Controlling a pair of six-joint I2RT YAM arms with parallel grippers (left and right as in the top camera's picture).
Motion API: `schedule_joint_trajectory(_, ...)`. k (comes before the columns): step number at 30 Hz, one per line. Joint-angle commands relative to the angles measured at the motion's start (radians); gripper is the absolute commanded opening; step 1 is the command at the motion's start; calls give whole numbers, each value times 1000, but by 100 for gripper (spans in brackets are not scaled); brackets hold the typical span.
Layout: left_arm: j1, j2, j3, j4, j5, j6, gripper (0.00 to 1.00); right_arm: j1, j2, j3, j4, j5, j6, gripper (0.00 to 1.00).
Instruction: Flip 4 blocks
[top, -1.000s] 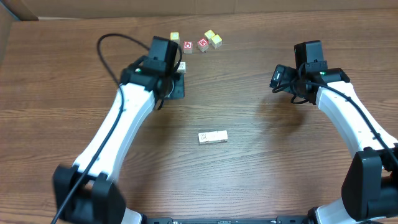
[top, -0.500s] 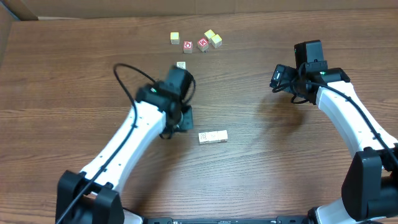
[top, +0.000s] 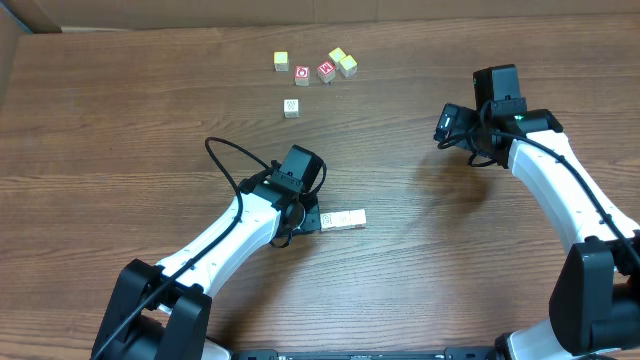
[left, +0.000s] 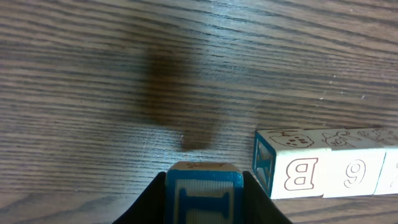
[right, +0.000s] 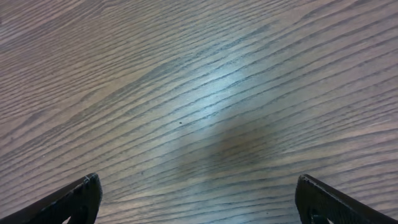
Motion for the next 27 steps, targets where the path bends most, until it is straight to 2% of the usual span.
schedule_joint_trajectory(1,-2,-1,-10,6,5,-16,33,-2,-6,10,3,11,-3,100)
schedule_joint_trajectory(6,13,-2,29,-28,5,-5,40,-2,-6,10,3,11,-3,100)
schedule_joint_trajectory(16,47,-2,199,-203,-3,14,41,-2,-6,9,3,11,-3,100)
schedule_joint_trajectory(18,47,-2,200,-233,-3,14,35,-2,-6,10,3,11,-3,100)
schedule_joint_trajectory(21,46,-2,191,-294,-16,14,8,-2,-6,9,3,11,-3,100)
schedule_joint_trajectory(22,46,-2,185,-309,-20,14,4,-2,-6,9,3,11,-3,100)
schedule_joint_trajectory(27,46,-1,140,-322,-33,13,4,-2,-6,9,3,11,-3,100)
